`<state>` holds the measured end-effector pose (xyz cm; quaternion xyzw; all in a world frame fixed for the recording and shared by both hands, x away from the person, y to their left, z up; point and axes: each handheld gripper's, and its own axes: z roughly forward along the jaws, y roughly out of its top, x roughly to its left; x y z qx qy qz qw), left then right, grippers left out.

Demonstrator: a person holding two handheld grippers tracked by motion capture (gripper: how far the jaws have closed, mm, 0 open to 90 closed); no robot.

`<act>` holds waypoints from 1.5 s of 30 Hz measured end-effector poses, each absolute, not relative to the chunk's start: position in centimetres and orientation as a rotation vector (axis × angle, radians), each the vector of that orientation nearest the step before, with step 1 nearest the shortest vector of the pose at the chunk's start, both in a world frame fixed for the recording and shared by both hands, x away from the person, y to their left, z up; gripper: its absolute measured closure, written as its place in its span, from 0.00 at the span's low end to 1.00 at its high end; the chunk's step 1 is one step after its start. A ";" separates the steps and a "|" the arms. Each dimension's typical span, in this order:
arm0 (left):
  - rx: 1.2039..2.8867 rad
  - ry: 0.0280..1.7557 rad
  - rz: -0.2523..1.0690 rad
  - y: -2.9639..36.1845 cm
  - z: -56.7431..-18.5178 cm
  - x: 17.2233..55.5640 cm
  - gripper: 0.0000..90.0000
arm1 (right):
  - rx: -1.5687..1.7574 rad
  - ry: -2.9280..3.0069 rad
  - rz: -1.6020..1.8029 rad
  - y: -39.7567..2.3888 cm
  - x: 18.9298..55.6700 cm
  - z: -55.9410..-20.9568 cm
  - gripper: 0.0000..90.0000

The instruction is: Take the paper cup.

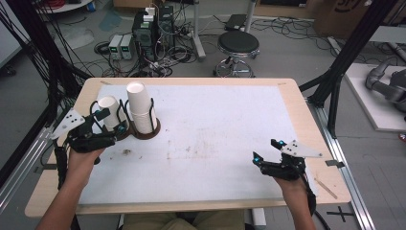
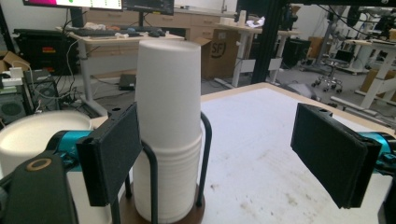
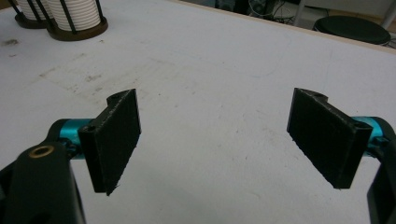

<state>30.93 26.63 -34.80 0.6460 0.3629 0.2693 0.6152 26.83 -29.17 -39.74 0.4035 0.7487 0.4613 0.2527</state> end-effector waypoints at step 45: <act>1.623 1.023 0.641 22.2 -32.7 41.1 0.36 | 1.081 2.063 1.251 -29.2 26.8 -39.8 0.20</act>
